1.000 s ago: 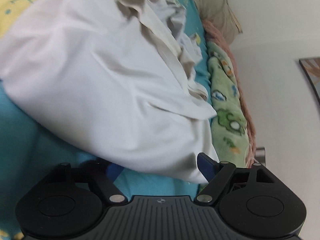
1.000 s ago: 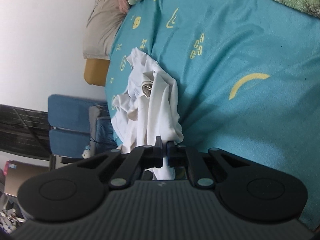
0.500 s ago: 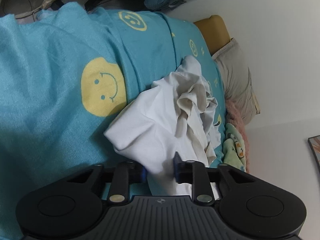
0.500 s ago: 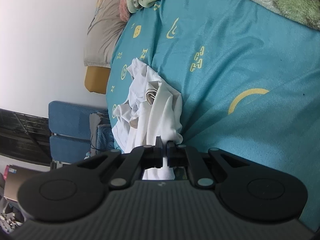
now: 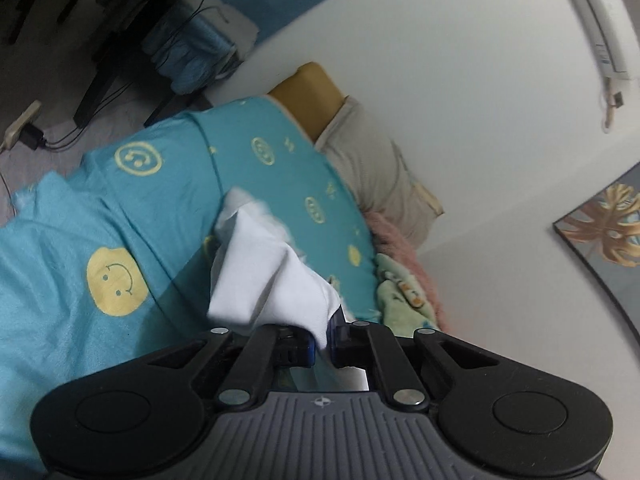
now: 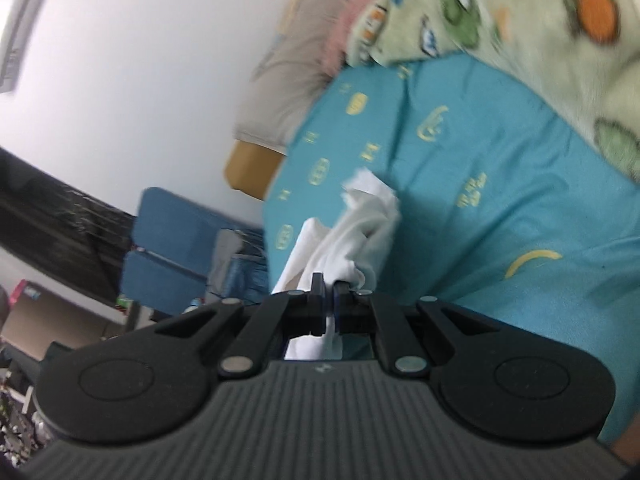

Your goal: Fold clothes

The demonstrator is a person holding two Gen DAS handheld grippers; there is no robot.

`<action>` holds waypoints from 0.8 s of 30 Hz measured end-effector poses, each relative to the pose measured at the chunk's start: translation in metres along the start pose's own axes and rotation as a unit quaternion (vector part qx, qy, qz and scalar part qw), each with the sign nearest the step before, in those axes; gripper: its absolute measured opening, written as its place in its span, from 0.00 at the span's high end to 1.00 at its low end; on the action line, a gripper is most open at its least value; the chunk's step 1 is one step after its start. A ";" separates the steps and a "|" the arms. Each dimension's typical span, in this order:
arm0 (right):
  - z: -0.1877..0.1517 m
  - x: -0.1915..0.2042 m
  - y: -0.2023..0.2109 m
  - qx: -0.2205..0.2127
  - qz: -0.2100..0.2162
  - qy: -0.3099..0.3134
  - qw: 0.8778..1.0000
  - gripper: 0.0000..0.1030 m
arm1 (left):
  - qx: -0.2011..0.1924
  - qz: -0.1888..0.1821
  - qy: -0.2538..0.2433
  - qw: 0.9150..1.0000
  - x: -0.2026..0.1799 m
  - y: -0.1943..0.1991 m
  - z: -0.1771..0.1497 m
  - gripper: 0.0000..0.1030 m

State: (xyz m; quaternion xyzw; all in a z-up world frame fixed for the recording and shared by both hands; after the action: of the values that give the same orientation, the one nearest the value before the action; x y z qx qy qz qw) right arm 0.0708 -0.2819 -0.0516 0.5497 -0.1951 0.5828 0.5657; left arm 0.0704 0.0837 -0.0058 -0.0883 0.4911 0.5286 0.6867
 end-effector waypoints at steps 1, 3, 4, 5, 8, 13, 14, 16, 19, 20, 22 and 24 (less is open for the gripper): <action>0.000 0.005 0.012 -0.002 0.004 0.003 1.000 0.94 | 0.000 -0.004 -0.001 1.000 -0.007 0.015 0.000 0.94; -0.003 0.011 0.038 -0.007 0.008 0.009 1.000 0.94 | 0.005 -0.008 -0.004 1.000 -0.020 0.043 -0.006 0.94; -0.004 0.014 0.051 -0.009 0.010 0.013 1.000 0.94 | 0.008 -0.006 -0.006 1.000 -0.025 0.058 -0.011 0.94; -0.009 0.015 0.065 -0.008 0.011 0.014 1.000 0.94 | 0.012 -0.005 -0.007 1.000 -0.029 0.073 -0.016 0.94; -0.025 0.009 0.105 -0.001 0.010 0.019 1.000 0.94 | 0.027 -0.002 0.006 1.000 -0.031 0.112 -0.031 0.94; -0.041 -0.008 0.138 0.013 -0.001 0.022 1.000 0.94 | 0.047 0.005 0.000 0.999 -0.029 0.136 -0.047 0.94; -0.039 -0.009 0.134 0.013 -0.005 0.022 1.000 0.94 | 0.050 0.008 -0.001 0.999 -0.028 0.132 -0.047 0.94; -0.035 -0.011 0.125 0.014 -0.015 0.022 1.000 0.94 | 0.059 0.017 0.008 0.998 -0.024 0.117 -0.044 0.93; -0.024 -0.012 0.096 0.015 -0.031 0.026 0.999 0.94 | 0.065 0.037 0.007 0.997 -0.018 0.083 -0.032 0.93; -0.021 -0.011 0.084 0.015 -0.034 0.026 0.999 0.94 | 0.064 0.045 0.004 0.997 -0.017 0.071 -0.027 0.93; -0.014 -0.011 0.059 0.014 -0.044 0.029 0.998 0.94 | 0.064 0.060 -0.006 0.996 -0.015 0.043 -0.017 0.92; -0.005 -0.014 0.031 0.016 -0.056 0.028 0.998 0.94 | 0.062 0.075 -0.018 0.995 -0.014 0.015 -0.007 0.92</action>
State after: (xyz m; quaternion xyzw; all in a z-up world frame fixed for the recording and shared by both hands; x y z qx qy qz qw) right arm 0.0385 -0.2923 -0.0529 0.5524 -0.1389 0.5687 0.5934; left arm 0.0546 0.0772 0.0077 0.0010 0.5162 0.5483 0.6580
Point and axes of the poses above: each gripper's, at about its wrist camera, not at the fingertips, and y roughly against the way its jaws point, x to its left, z to its top, the point moved 5 cm from there along -y, roughly the way its jaws point, and after that the axes turned 3 degrees about -y, right-handed, at the moved point
